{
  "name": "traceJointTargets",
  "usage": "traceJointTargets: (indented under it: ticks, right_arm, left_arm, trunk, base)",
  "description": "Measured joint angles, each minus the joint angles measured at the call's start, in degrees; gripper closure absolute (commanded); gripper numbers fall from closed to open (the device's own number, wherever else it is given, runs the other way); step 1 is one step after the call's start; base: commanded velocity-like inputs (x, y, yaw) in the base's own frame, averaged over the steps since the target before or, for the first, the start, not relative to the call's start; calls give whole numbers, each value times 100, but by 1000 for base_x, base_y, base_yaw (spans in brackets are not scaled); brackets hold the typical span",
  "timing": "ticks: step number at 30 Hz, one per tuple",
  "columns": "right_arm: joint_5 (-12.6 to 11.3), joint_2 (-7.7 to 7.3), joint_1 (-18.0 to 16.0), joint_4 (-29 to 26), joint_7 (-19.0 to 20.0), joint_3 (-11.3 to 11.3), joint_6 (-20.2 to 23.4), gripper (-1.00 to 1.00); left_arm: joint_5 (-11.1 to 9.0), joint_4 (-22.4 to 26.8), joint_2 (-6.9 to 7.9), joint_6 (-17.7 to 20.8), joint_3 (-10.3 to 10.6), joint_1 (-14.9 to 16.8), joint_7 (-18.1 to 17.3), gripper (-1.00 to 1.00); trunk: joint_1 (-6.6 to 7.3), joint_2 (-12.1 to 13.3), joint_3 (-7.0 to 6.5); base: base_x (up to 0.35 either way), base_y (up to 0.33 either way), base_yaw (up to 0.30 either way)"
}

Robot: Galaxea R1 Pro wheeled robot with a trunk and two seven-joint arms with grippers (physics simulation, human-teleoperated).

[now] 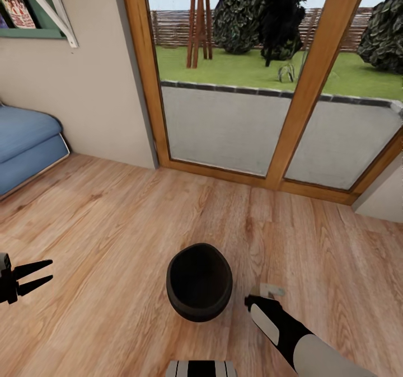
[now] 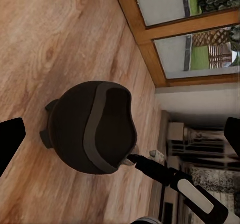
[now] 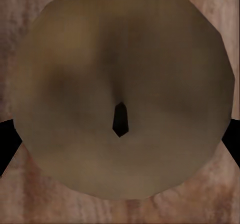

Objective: Place each of the two pumpkins and all three candles from the living room inside a cabinet in the living room (use any cabinet), then make sure every cabinet is closed, and position the cauldron so it is next to a table in the living room.

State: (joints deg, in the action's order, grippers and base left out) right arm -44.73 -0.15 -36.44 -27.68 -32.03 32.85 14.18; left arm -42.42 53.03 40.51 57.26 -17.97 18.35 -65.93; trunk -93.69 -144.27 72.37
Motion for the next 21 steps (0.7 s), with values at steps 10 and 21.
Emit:
traceJointTargets:
  ticks: [10,21]
  right_arm:
    - [-29,24,1,-38,-2,-172,105,100]
    - [-20,11,0,-46,-2,-431,392,100]
  left_arm:
    - [-26,-36,47,1,-29,0,-5,-100]
    - [-25,-37,111,0,-13,0,-8,-100]
  trunk:
    - [26,13,-222]
    - [54,28,-466]
  base:
    - [0,0,0]
    - [0,0,0]
